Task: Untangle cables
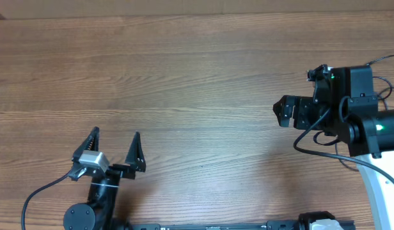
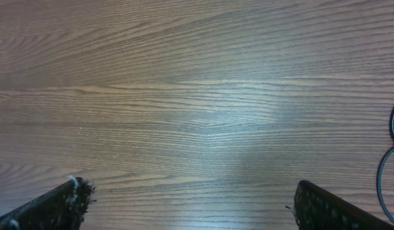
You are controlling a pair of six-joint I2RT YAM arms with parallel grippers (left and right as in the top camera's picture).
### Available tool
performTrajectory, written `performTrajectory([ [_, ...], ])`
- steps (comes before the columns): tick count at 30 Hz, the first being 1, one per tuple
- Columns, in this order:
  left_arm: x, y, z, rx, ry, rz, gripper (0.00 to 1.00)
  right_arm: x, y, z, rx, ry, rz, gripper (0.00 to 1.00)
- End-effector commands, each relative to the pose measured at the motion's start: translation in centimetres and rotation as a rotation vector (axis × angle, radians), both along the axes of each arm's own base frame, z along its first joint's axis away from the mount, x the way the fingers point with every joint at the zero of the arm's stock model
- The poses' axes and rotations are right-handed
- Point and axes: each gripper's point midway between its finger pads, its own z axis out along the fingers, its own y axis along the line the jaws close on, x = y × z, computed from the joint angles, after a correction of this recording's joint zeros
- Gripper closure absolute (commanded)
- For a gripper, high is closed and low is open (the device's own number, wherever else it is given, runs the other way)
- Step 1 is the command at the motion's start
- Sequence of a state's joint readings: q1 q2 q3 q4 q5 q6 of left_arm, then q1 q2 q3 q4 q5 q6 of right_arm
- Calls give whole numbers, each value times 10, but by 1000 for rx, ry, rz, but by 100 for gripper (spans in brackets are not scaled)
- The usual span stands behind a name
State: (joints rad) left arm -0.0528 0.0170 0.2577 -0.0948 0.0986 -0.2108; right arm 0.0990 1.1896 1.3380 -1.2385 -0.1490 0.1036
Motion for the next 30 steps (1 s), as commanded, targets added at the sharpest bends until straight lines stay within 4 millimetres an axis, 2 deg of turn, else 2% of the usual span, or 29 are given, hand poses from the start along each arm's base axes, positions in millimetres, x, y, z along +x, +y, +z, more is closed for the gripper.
performTrajectory([
  [1,4,9,-2,-28,-51,52,0,2,0,4,-7,-19,5,0],
  [7,7,15,-1,-36,-236,90,0,2,0,4,-8,-19,6,0],
  [12,8,25,-5,-33,-230,152,0,2,0,4,-8,-19,6,0],
  [15,11,28,-12,31,-204,180,0,2,0,4,-8,-19,6,0],
  [17,15,29,-22,55,-161,186,1,2,0,4,-7,-19,6,0],
  [19,20,29,-43,70,-76,184,0,2,0,4,-7,-19,6,0],
  [24,25,28,-116,104,221,169,0,2,0,4,-7,-19,6,0],
  [27,25,24,-115,200,207,149,0,2,0,4,-8,-19,6,0],
  [30,25,24,-114,202,206,148,0,2,0,4,-8,-19,6,0],
])
